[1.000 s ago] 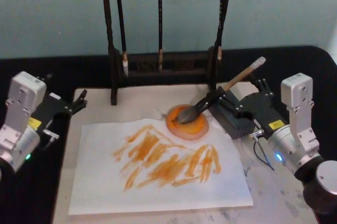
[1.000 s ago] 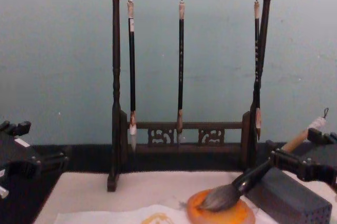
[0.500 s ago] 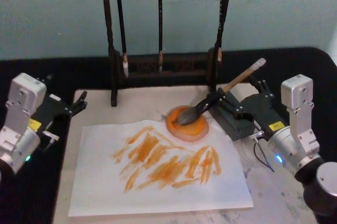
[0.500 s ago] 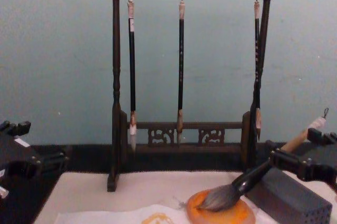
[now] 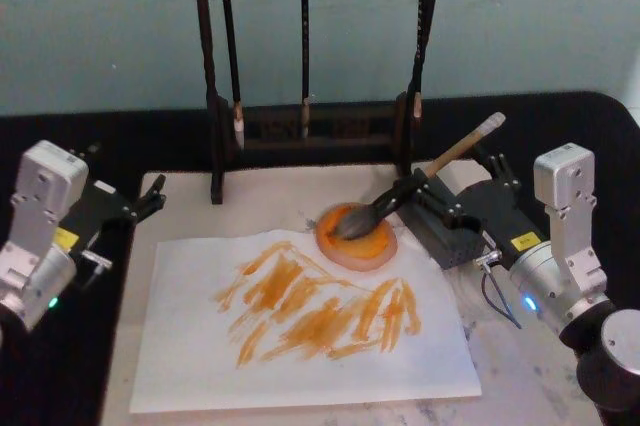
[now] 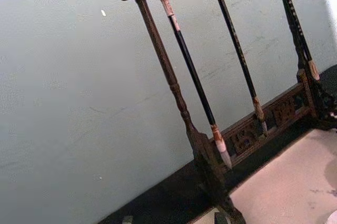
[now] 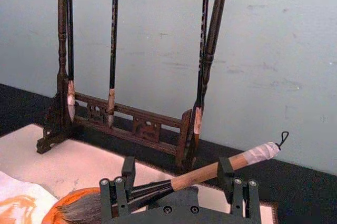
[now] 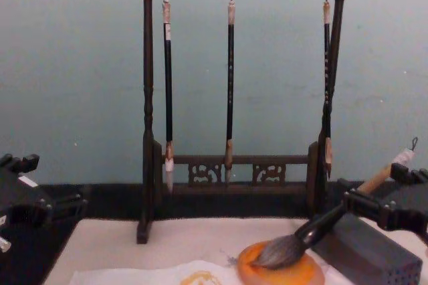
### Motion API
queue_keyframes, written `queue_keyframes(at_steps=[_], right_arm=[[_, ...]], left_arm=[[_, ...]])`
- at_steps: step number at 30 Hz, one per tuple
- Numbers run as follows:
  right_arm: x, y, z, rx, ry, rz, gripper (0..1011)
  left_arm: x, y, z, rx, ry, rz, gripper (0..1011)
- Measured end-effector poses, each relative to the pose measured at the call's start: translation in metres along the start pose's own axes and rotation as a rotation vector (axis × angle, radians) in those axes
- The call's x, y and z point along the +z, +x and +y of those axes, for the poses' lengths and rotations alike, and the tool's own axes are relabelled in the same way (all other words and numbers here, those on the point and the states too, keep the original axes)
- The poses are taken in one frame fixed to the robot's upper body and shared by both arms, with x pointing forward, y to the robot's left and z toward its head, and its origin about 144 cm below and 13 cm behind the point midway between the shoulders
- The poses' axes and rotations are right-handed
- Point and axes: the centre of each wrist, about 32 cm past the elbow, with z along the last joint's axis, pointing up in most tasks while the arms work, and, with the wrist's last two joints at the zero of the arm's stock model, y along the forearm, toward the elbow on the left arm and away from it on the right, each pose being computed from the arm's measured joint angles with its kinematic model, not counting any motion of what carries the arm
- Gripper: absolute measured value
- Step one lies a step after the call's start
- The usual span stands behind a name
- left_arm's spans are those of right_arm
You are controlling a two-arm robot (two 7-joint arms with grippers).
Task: Pick up the brush from the inkstone, write on the paper, then place the brush back to its original position.
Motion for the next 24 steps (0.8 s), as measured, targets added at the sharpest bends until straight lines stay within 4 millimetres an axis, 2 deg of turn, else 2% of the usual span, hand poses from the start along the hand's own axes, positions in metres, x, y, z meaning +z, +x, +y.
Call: queue_keyframes(at_steps=[24], right_arm=[[0.0000,0.0000,0.0000,0.000,0.000,0.000,1000]], left_arm=[[0.0000,0.0000,0.0000,0.000,0.000,0.000,1001]])
